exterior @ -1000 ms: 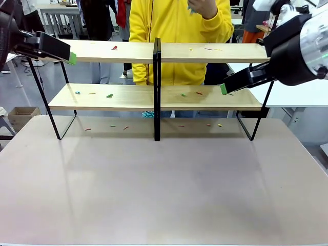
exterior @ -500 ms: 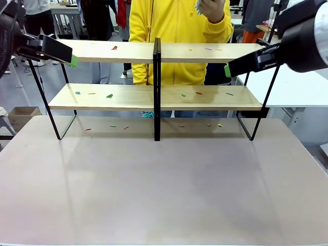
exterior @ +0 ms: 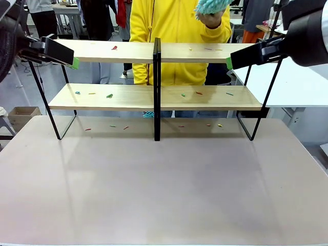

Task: Clean the shelves.
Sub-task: Pick up the Duster when the human hands it over.

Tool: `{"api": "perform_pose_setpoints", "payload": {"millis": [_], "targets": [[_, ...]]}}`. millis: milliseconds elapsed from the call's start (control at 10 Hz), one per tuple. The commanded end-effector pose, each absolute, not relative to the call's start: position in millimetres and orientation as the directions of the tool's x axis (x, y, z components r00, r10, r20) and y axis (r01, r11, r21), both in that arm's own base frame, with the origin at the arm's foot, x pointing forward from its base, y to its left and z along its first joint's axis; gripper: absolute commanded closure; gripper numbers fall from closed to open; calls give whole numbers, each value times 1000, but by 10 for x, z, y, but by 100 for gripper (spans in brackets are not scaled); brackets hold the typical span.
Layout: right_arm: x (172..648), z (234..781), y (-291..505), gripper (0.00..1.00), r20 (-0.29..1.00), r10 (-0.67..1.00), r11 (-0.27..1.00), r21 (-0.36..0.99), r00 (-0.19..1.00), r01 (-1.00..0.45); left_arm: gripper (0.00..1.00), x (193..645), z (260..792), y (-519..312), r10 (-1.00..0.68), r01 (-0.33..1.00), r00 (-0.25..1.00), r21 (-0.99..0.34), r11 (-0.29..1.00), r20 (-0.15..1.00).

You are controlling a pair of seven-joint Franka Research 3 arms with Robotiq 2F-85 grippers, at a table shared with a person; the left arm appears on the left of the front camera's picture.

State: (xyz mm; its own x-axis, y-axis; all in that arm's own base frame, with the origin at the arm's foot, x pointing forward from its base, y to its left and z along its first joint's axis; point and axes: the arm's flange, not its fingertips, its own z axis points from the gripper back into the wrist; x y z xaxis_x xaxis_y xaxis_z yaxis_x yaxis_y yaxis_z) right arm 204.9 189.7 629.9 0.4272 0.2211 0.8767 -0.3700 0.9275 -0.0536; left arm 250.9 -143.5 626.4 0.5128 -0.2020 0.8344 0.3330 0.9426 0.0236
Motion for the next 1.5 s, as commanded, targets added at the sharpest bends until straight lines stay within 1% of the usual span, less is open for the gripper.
{"api": "perform_pose_setpoints", "payload": {"millis": [0, 900, 1000, 1100, 1200, 1300, 1400], "targets": [[2038, 6310, 1899, 0, 878, 223, 926, -55, 424, -372, 0, 2508, 6264, -1436, -202, 333, 513, 23, 943, 834], [2040, 6301, 1901, 0, 877, 222, 926, -54, 426, -372, 0, 2508, 6264, -1436, -202, 333, 513, 23, 943, 834], [2195, 6441, 1752, 0, 809, 197, 898, 77, 553, -432, 0, 2508, 6264, -1436, -202, 333, 513, 23, 943, 834], [2490, 6733, 1378, 0, 654, 48, 856, 363, 755, -369, 0, 2508, 6264, -1436, -202, 333, 513, 23, 943, 834], [2979, 7051, 802, 0, 442, -77, 716, 648, 893, -259, 0, 2508, 6264, -1436, -202, 333, 513, 23, 943, 834], [3290, 7106, 502, 0, 304, -222, 619, 778, 926, -107, 0, 2508, 6264, -1436, -202, 333, 513, 23, 943, 834], [3346, 7095, 524, 0, 361, -527, 584, 811, 769, 20, 0, 2508, 6264, -1436, -202, 333, 513, 23, 943, 834]]}}
